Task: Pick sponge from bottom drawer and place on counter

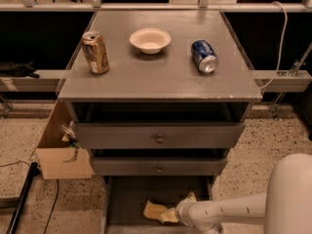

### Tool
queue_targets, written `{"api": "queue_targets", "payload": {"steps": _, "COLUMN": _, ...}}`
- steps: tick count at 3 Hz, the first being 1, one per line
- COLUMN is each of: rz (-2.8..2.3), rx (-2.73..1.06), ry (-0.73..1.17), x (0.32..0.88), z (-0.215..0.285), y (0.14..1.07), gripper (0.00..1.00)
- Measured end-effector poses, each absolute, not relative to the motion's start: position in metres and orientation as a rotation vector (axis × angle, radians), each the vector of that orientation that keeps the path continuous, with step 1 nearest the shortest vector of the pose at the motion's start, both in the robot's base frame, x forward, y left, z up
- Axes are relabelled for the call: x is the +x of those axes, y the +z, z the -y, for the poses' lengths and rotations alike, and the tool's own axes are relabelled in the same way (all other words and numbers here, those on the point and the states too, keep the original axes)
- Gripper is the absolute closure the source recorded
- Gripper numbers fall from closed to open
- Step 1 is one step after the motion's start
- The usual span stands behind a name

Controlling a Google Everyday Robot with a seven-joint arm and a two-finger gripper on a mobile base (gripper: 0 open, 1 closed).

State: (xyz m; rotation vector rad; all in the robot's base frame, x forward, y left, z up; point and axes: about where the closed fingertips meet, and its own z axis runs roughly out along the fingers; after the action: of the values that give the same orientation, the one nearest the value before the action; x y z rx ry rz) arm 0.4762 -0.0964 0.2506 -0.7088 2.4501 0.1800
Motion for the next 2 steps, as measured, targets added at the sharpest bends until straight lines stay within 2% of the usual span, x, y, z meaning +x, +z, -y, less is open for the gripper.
{"api": "queue_targets", "payload": {"steps": 1, "rz": -2.465, "rx": -0.659, "ry": 0.128, "x": 0.466, "z": 0.116, "y": 0.235, "gripper": 0.0}}
{"api": "queue_targets", "payload": {"steps": 2, "rz": -2.449, "rx": -0.67, "ry": 0.147, "x": 0.474, "z": 0.106, "y": 0.231, "gripper": 0.0}}
